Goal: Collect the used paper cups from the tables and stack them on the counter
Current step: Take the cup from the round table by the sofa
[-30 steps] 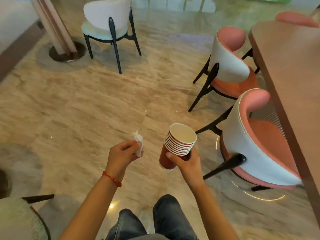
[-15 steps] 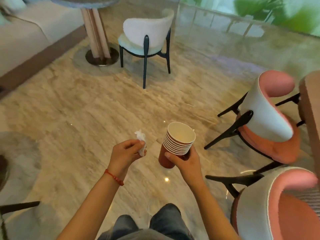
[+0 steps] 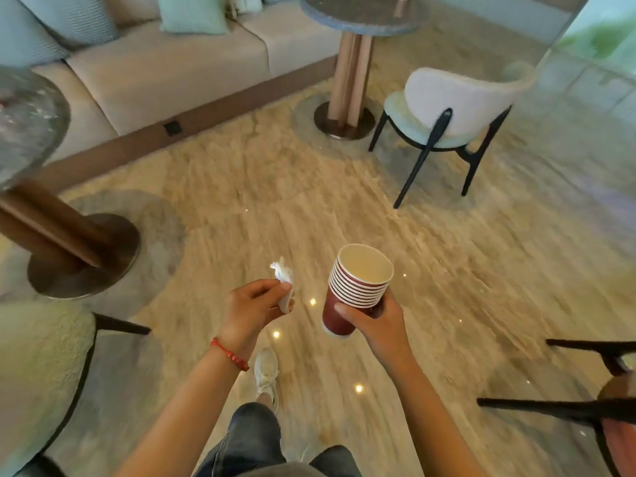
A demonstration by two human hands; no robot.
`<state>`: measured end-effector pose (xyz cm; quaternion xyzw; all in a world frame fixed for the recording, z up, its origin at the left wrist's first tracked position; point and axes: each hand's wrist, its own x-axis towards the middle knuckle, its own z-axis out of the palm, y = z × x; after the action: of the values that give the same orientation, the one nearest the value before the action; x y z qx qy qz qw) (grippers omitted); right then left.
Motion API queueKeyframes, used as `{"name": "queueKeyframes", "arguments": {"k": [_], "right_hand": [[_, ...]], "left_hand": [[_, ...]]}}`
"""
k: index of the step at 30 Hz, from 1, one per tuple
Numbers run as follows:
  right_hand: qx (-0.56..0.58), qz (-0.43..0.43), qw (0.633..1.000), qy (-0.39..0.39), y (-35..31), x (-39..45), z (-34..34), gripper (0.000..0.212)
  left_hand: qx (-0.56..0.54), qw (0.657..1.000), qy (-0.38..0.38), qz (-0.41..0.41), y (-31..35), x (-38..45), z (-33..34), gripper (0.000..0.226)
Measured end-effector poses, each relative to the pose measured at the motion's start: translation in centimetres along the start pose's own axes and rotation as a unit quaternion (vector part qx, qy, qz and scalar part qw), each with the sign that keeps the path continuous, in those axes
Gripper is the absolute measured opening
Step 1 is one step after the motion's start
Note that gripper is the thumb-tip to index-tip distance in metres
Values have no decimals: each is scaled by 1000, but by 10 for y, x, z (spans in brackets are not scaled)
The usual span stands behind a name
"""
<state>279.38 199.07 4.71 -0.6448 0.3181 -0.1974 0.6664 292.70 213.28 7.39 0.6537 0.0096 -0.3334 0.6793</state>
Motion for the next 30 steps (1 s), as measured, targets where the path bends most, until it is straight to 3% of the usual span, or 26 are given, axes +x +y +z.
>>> {"name": "queueKeyframes", "arguments": {"k": [8,19,30], "right_hand": [[-14,1,994,-111,-23,108,89,65],[-11,5,991,-133,-56,256,202,65],[-27,9,981,-190,-66,423,275,62]], "left_hand": [[-43,996,71,28,52,86,-55,19],[-50,991,125,25,139,231,-126,13],[-84,982,166,23,193,384,-150,17]]}}
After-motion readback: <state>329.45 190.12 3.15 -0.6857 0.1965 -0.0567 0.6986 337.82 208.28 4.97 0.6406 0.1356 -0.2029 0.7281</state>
